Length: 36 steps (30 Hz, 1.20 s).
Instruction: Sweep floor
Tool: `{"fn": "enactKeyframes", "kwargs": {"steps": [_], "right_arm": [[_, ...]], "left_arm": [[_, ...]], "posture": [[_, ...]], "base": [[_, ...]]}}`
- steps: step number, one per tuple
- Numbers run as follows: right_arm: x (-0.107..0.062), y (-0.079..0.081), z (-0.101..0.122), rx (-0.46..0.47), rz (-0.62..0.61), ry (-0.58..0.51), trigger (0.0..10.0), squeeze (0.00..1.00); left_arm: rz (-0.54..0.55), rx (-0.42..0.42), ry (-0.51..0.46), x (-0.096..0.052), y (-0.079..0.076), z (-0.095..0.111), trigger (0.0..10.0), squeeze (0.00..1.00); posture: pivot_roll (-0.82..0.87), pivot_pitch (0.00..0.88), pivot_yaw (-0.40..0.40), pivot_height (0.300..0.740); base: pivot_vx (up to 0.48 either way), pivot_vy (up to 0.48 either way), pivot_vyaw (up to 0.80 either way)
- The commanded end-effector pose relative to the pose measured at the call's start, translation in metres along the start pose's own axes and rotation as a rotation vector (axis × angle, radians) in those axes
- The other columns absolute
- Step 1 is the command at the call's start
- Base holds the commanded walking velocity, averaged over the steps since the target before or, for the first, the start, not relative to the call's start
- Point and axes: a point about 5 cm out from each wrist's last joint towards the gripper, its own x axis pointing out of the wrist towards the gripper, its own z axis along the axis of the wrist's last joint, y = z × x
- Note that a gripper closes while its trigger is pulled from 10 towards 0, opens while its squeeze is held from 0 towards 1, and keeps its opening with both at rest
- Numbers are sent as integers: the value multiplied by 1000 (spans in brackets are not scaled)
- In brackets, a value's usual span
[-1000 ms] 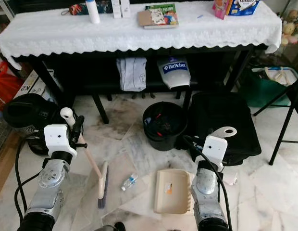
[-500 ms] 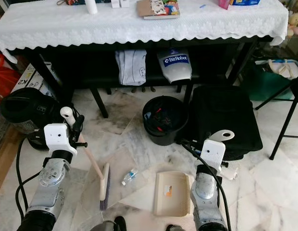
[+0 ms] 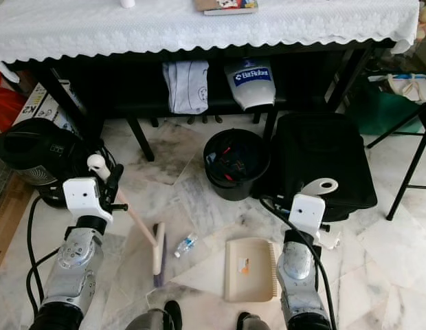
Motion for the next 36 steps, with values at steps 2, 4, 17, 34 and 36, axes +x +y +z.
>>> {"fn": "enactKeyframes", "kwargs": {"steps": [2,4,17,34,36], "right_arm": [[3,-3,6,-1,-8,-35,10000,0],[4,-3,7,0,-8,-40,10000,0],[-2,1,3,2,10,-24,10000,0],[-5,5,-1,3,24,1,10000,0],[-5,7,-1,5,26,2,10000,0]], "left_arm": [[3,-11,48,-5,3,-9,10000,0],[-11,-17,56,-6,2,-10,10000,0],[-121,-40,109,-9,-2,-14,10000,0],[-357,-197,197,-3,-11,0,10000,0],[-385,-319,220,-2,-12,5,10000,0]], "posture": [[26,258,63,740],[24,257,63,740],[32,260,66,740],[38,256,67,740],[41,252,67,740]], "base": [[0,0,0],[0,0,0],[0,0,0],[0,0,0],[0,0,0]]}}
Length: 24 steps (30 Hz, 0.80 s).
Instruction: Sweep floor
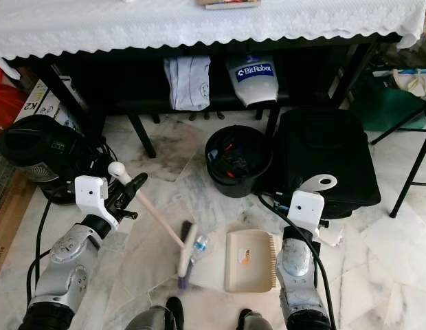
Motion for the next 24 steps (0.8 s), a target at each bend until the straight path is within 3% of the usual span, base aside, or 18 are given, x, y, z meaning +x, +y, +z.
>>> {"fn": "enactKeyframes", "kwargs": {"steps": [1,7,11,16,18,24], "right_arm": [[-3,2,-1,-2,11,-1,10000,0],[-1,5,0,4,15,-1,10000,0],[-1,5,0,6,14,-2,10000,0],[0,7,1,13,17,-1,10000,0],[0,7,1,14,17,-1,10000,0],[3,16,5,51,50,-7,10000,0]], "left_arm": [[-59,-132,32,-2,-6,-4,10000,0],[-116,-276,44,-2,-15,-2,10000,0],[-122,-307,48,-3,-16,-1,10000,0],[-123,-411,25,-2,-17,6,10000,0],[-124,-415,24,-2,-17,6,10000,0],[10,-252,-90,7,-4,29,10000,0]], "posture": [[42,251,67,740],[43,243,66,740],[43,242,65,740],[44,235,65,740],[44,235,65,740],[44,215,65,740]], "base": [[0,0,0],[0,0,0],[0,0,0],[0,0,0],[0,0,0],[0,0,0]]}}
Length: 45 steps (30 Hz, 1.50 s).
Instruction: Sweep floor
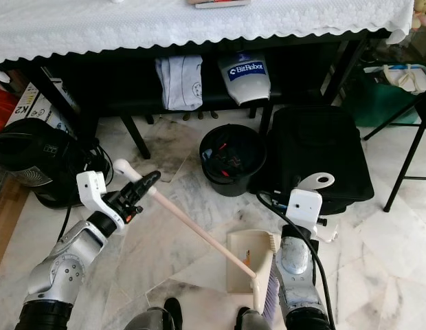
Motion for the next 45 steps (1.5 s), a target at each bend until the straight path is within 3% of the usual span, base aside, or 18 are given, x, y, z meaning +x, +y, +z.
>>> {"fn": "enactKeyframes", "kwargs": {"steps": [1,2,5,10,15,27,40,45], "right_arm": [[-2,7,1,30,17,-8,10000,0],[-1,8,2,33,18,-7,10000,0],[-1,11,2,40,27,-7,10000,0],[-4,15,1,61,51,-6,10000,0],[-5,15,1,74,60,-7,10000,0],[-2,16,4,204,36,5,10000,0],[3,13,7,265,40,6,10000,0],[8,16,12,291,43,-4,10000,0]], "left_arm": [[46,57,-77,-1,5,15,10000,0],[73,108,-111,-1,6,23,10000,0],[82,118,-137,-1,5,28,10000,0],[141,221,-185,-3,6,34,10000,0],[171,260,-206,-3,8,36,10000,0],[282,424,-239,-3,16,39,10000,0],[329,565,-195,-6,22,20,10000,0],[340,560,-185,-8,22,9,10000,0]], "posture": [[44,215,65,740],[45,211,66,740],[47,208,66,740],[49,206,68,740],[50,209,70,740],[50,210,75,740],[38,197,70,740],[27,182,66,740]], "base": [[0,0,0],[0,0,0],[0,0,0],[0,0,0],[0,0,0],[0,0,0],[0,0,0],[0,0,0]]}}
